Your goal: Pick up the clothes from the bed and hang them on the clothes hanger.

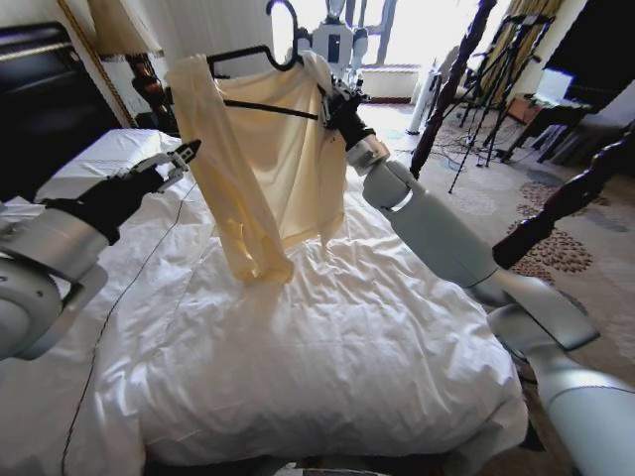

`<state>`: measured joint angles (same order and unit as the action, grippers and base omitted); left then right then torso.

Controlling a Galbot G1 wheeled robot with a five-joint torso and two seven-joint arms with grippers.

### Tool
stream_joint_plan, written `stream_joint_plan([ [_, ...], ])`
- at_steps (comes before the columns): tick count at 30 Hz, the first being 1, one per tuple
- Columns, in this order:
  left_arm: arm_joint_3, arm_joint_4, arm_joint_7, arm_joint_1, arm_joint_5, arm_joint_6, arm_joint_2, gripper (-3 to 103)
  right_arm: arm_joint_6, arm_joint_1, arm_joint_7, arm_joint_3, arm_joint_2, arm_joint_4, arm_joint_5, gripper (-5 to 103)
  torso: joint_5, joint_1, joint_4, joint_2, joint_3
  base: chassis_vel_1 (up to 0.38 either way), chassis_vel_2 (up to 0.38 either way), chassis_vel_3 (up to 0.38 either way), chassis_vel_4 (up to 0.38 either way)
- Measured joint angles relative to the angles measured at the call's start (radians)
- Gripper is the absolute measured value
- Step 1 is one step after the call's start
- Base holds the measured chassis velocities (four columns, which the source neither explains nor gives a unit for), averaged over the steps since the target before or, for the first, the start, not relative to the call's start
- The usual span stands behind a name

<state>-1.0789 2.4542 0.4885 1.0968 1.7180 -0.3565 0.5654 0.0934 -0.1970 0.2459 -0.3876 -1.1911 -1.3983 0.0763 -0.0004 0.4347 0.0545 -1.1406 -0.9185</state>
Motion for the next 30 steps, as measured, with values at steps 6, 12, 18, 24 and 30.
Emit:
stream_joint_plan([
  [6, -0.008, -0.053, -0.034, 0.028, -0.137, 0.004, 0.009, 100, 0.000, -0.013, -0.002, -0.011, -0.025, -0.013, -0.008, 7, -0.0006, 0.000, -0.0005, 0.000, 0.000, 0.000, 0.000, 0.000, 0.000],
  [12, 0.000, -0.065, -0.039, 0.026, -0.182, 0.003, 0.007, 100, -0.001, -0.016, -0.004, -0.015, -0.025, -0.017, -0.013, 7, 0.0005, 0.000, 0.0002, 0.000, 0.000, 0.000, 0.000, 0.000, 0.000],
  [18, 0.001, -0.074, -0.061, 0.027, -0.198, 0.007, 0.007, 101, -0.005, -0.018, -0.005, -0.017, -0.034, -0.014, -0.014, 7, -0.0002, 0.000, -0.0003, 0.000, 0.000, 0.000, 0.000, 0.000, 0.000],
  [24, 0.003, -0.074, -0.083, 0.026, -0.198, 0.032, 0.002, 85, -0.012, -0.018, 0.000, -0.028, -0.061, 0.000, -0.007, 7, -0.0001, 0.000, -0.0001, 0.000, 0.000, 0.000, 0.000, 0.000, 0.000],
  [30, -0.003, -0.070, -0.091, 0.026, -0.197, 0.033, 0.000, 70, -0.015, -0.018, 0.008, -0.030, -0.080, 0.021, 0.005, 7, -0.0001, 0.000, -0.0001, 0.000, 0.000, 0.000, 0.000, 0.000, 0.000],
])
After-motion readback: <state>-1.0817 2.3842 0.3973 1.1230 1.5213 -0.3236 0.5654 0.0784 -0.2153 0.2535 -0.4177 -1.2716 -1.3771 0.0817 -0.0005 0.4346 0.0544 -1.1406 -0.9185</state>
